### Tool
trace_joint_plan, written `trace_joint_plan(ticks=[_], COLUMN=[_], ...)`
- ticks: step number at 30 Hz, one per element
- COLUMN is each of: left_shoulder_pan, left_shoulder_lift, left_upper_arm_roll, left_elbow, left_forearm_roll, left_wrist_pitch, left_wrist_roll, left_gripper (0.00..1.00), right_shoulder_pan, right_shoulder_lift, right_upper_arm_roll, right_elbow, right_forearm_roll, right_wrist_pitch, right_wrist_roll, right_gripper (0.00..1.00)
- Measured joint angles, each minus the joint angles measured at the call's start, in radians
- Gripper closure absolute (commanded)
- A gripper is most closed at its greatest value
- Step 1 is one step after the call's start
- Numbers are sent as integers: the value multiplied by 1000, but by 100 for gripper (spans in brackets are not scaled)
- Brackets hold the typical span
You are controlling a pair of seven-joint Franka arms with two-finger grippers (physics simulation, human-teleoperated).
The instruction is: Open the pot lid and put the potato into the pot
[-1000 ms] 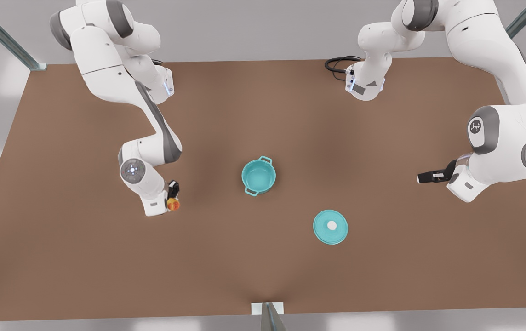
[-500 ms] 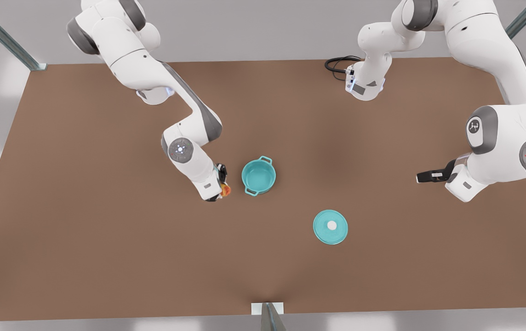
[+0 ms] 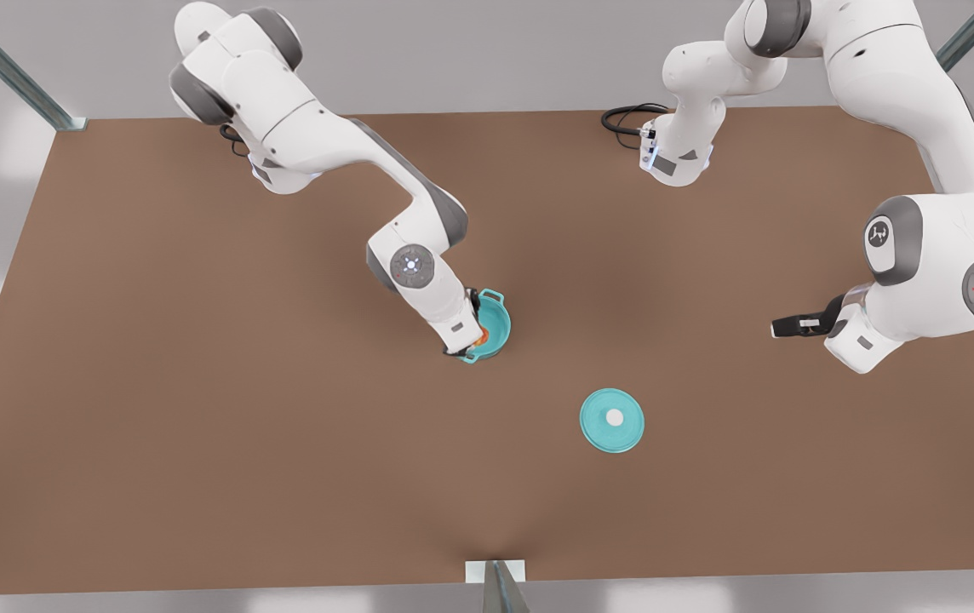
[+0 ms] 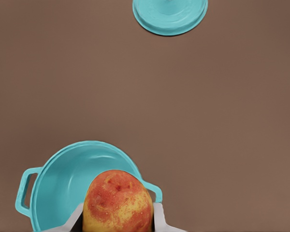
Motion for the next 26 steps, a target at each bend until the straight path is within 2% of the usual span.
trace_joint_plan(ticks=[8,9,10,11,15,16,17,19,20,23,26], left_shoulder_pan=[0,-1,-1,-1,-2,-2,-2,-2,-2,-2,-2], left_shoulder_lift=[5,6,7,8,11,11,11,11,12,12,12], left_upper_arm_roll=[-2,-2,-3,-4,-6,-7,-7,-7,-6,-7,-7], left_elbow=[12,13,14,15,17,17,17,17,17,18,18], left_forearm_roll=[0,0,1,2,10,12,12,14,14,15,14], left_wrist_pitch=[0,2,3,5,12,14,15,17,18,20,21], left_wrist_roll=[2,3,3,4,6,6,7,7,7,8,9], left_gripper=[0,0,0,0,0,0,0,0,0,0,0], right_shoulder_pan=[50,51,52,53,48,38,23,-26,-70,-208,-243], right_shoulder_lift=[88,92,93,94,72,25,-30,-100,-124,-166,-337], right_upper_arm_roll=[-11,-12,-12,-13,-15,-41,-102,-285,-345,-426,-474], right_elbow=[0,0,0,0,9,26,57,159,196,234,33], right_forearm_roll=[-2,-3,-5,-7,-11,-12,-13,-17,-17,-24,-64], right_wrist_pitch=[39,42,46,55,79,66,35,-69,-123,-260,-326], right_wrist_roll=[34,38,43,48,66,73,78,86,88,102,128], right_gripper=[50,47,13,0,0,0,0,0,0,0,0])
